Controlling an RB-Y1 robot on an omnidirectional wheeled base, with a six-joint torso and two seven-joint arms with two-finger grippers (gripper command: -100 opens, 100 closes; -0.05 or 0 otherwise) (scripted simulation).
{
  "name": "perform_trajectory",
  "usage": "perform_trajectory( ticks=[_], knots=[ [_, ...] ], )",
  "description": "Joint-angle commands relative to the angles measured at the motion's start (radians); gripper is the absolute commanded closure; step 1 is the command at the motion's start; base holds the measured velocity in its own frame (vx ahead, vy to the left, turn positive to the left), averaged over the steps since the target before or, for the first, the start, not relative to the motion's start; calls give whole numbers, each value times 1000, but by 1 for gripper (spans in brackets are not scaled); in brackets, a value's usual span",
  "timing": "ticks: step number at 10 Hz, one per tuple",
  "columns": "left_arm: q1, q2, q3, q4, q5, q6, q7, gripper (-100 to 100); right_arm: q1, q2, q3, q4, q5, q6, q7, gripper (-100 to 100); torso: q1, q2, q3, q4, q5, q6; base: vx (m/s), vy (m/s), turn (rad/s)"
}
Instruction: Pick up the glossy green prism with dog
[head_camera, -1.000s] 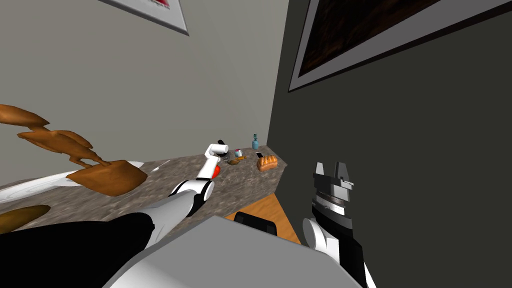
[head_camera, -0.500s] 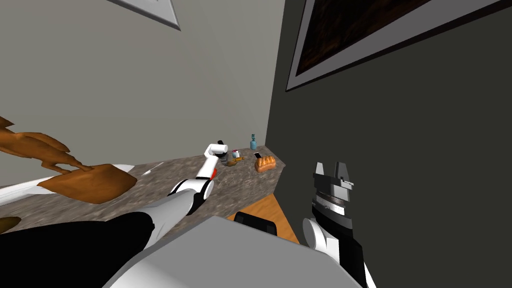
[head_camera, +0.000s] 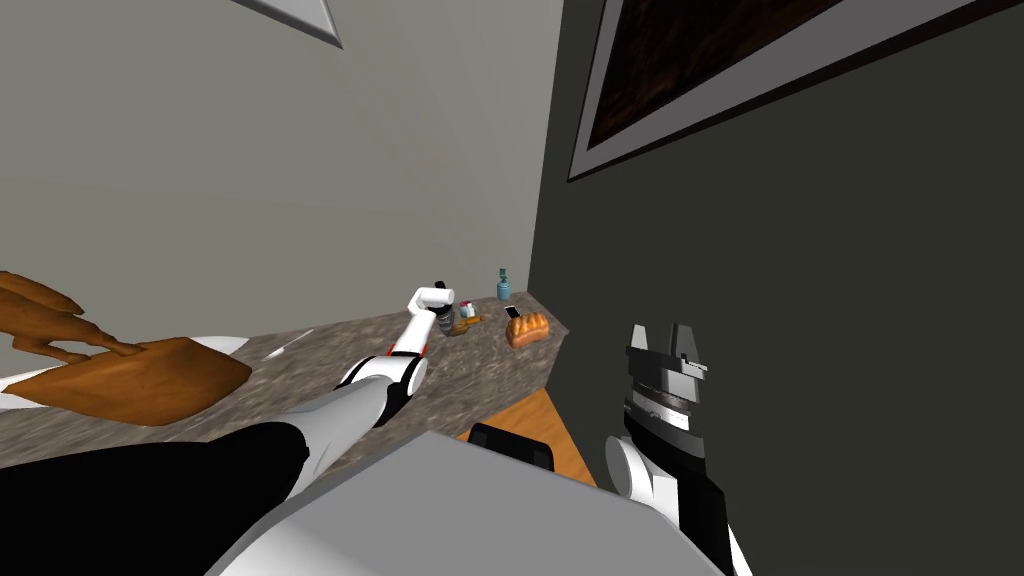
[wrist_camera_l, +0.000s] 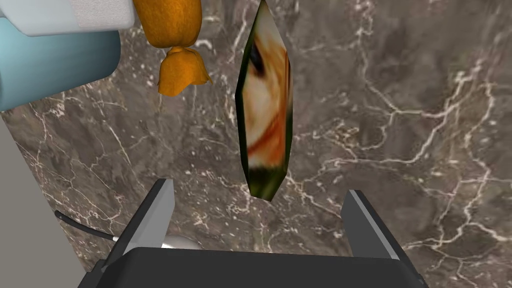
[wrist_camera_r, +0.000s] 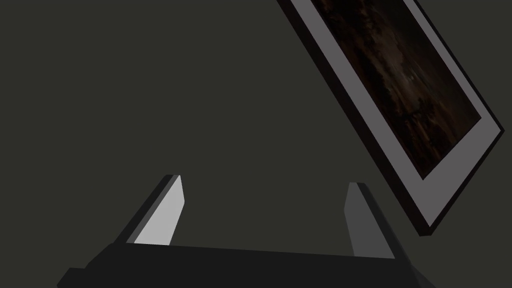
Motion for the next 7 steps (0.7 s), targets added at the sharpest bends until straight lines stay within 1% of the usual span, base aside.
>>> perform_trajectory(
  ticks=[1, 2, 5, 6, 7],
  knots=[
    [0, 0, 0, 0, 0, 0, 0, 0, 0, 0, 0, 0, 0, 0, 0, 0, 0, 0, 0, 0, 0, 0, 0, 0, 0],
    [8, -6, -3, 19, -2, -30, -1, -100, 0, 0, 0, 0, 0, 0, 0, 0, 0, 1, 1, 0, 0, 0, 16, 6, 5],
    [21, -16, -7, 47, -4, -73, -3, -100, 0, 0, 0, 0, 0, 0, 0, 0, 1, 0, 0, 0, 0, 0, 19, 8, 6],
    [20, -14, -6, 38, -3, -62, -2, -100, 0, 0, 0, 0, 0, 0, 0, 0, 1, 0, 0, 0, 0, 0, 8, 3, 1],
    [21, -15, -6, 39, -3, -66, -2, 100, 0, 0, 0, 0, 0, 0, 0, 0, 1, 1, 1, 0, 0, 0, 0, 0, 0]
  ],
)
